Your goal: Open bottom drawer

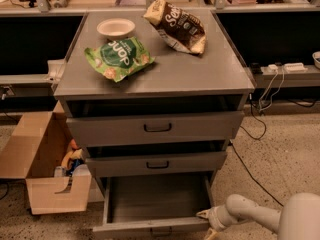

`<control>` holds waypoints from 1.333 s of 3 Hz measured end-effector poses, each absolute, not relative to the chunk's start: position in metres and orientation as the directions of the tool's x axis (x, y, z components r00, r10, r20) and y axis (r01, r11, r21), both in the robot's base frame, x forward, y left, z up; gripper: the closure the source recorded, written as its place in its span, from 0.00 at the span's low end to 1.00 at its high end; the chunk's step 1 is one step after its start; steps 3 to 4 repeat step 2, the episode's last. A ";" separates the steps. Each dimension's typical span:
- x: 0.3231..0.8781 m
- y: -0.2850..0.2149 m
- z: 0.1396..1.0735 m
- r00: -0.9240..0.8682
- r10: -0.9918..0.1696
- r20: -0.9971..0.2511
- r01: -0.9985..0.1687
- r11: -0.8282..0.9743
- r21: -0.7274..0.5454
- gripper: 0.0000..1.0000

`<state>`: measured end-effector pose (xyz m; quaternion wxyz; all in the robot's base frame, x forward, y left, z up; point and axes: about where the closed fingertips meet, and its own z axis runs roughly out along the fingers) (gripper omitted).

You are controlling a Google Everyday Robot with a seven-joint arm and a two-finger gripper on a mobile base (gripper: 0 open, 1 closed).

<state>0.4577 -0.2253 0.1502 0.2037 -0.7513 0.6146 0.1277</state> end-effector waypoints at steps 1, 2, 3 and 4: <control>0.458 -0.225 0.150 0.212 -0.871 -0.442 -0.976 -0.161 -0.149 0.00; 0.458 -0.225 0.150 0.212 -0.871 -0.442 -0.976 -0.162 -0.149 0.00; 0.458 -0.225 0.150 0.212 -0.871 -0.442 -0.976 -0.162 -0.149 0.00; 0.458 -0.225 0.150 0.212 -0.871 -0.442 -0.976 -0.162 -0.149 0.00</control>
Offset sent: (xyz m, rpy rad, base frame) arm 0.0000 0.0000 0.0000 0.0000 0.0000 0.0000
